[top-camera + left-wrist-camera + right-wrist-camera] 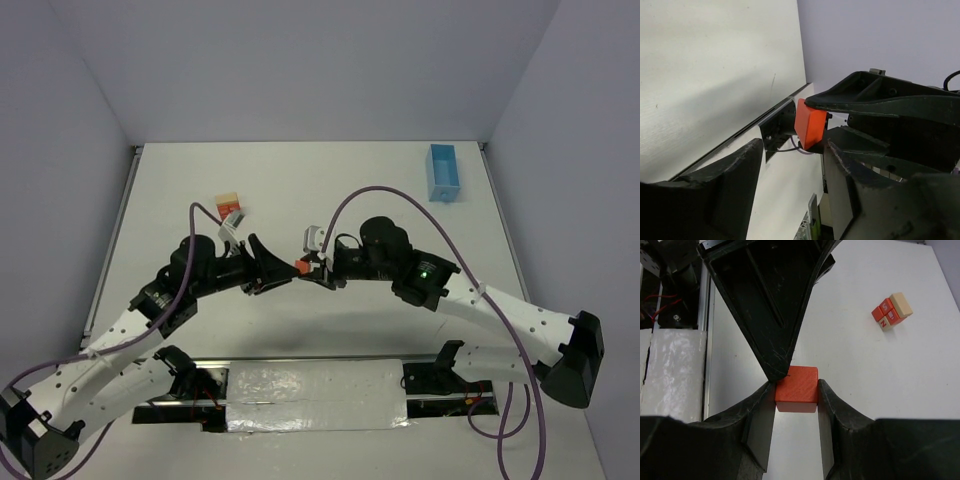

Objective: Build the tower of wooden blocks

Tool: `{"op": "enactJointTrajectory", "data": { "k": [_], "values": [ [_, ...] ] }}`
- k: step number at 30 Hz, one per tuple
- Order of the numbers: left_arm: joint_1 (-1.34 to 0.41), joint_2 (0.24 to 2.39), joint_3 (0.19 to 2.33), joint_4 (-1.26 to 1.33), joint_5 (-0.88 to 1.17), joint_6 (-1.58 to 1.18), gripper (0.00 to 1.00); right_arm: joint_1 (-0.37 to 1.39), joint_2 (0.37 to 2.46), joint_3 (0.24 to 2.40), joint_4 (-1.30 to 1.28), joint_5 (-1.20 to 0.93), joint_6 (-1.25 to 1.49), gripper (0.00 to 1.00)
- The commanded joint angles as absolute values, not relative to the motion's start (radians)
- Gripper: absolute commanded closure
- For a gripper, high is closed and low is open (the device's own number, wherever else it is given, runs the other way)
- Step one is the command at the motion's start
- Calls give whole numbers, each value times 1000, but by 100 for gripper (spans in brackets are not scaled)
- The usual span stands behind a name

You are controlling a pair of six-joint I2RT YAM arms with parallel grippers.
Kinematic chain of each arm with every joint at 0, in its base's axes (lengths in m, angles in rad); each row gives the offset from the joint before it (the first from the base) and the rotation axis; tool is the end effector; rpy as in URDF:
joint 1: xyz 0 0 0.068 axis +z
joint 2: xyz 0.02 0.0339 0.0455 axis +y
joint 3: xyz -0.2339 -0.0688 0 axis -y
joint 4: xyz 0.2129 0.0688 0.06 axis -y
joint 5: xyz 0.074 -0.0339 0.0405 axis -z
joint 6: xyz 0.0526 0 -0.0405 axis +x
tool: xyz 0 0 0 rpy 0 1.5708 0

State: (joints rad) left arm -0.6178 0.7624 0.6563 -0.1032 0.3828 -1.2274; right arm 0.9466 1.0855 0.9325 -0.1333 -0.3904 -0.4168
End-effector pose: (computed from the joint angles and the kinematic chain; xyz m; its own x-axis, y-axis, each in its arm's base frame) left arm 0.1427 -0.1255 0.2866 -0.8434 -0.4722 -0.2563 0.1217 0.2967 -0.9472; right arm 0.1288 0.2130 0.3126 0.2392 -0.3084 -0.9207 -0.9481 0.1306 -0.2901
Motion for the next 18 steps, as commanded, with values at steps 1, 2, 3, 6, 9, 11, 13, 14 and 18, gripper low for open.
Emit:
{"op": "enactJointTrajectory", "data": {
  "k": [1, 2, 3, 6, 9, 11, 13, 14, 18],
  "values": [
    [-626, 770, 683, -57, 388, -1187, 35, 957, 1106, 983, -150, -368, -436, 100],
    [-626, 778, 684, -60, 384, -1180, 33, 957, 1108, 985, -156, -374, -436, 100],
    [-626, 781, 689, -64, 380, -1152, 27, 957, 1106, 986, -158, -383, -436, 100],
    [-644, 784, 756, -155, 318, -995, 4, 957, 1100, 982, -169, -393, -436, 100],
    [-655, 747, 818, -251, 246, -817, 0, 957, 1101, 983, -195, -396, -425, 100],
    [-655, 717, 827, -255, 235, -702, 1, 957, 1100, 988, -212, -414, -408, 100],
    [-655, 706, 825, -232, 282, -625, 0, 947, 1094, 997, -228, -474, -376, 100],
    [-657, 697, 819, -195, 346, -565, 1, 940, 1091, 1000, -230, -498, -344, 100],
    [-664, 635, 717, -42, 460, -442, 4, 864, 1074, 1029, -253, -697, -238, 100]
  ]
}}
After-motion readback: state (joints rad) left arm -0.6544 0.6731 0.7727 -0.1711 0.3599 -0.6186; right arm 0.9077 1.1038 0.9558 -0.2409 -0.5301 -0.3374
